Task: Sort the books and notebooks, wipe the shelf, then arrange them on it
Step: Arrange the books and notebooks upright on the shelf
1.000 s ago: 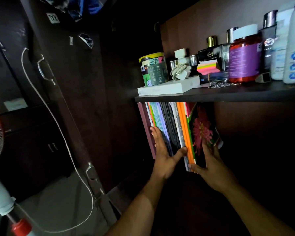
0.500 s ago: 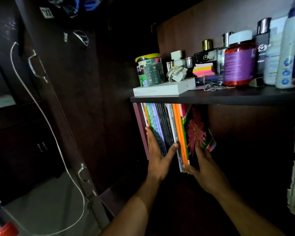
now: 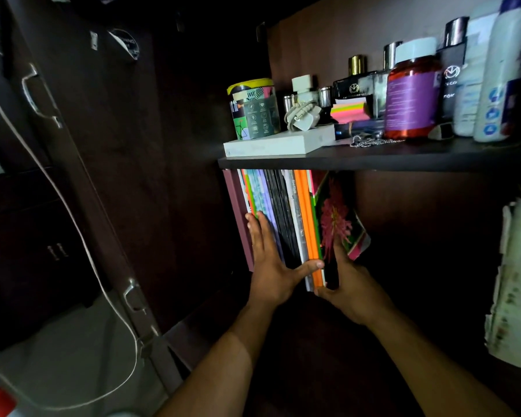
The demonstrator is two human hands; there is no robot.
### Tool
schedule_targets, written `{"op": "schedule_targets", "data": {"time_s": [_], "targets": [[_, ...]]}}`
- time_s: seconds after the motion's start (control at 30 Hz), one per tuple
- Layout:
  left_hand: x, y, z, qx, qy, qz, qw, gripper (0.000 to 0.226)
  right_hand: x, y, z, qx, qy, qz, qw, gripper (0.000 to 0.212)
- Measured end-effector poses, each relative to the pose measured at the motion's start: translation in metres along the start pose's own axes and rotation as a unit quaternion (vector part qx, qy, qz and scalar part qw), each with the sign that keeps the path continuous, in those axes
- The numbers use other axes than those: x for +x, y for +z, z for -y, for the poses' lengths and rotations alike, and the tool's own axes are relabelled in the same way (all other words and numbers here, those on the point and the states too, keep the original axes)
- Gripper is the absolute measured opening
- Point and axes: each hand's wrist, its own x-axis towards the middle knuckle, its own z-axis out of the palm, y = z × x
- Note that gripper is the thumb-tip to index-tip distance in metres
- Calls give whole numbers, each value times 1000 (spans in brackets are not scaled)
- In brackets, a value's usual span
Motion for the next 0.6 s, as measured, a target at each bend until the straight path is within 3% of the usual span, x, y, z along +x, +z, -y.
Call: {"op": "schedule_targets", "data": {"time_s": [0.17,0.4,0.6], "targets": [[0,-7,8,-78,17,26,996,133,-1,1,-1,9,5,-43,999,122],[1,-6,9,-60,28,18,998,134,3,0,1,13,9,-91,996,125],[0,-4,8,-41,30,4,999,134,3,2,-2,82,-3,-99,992,118]]}}
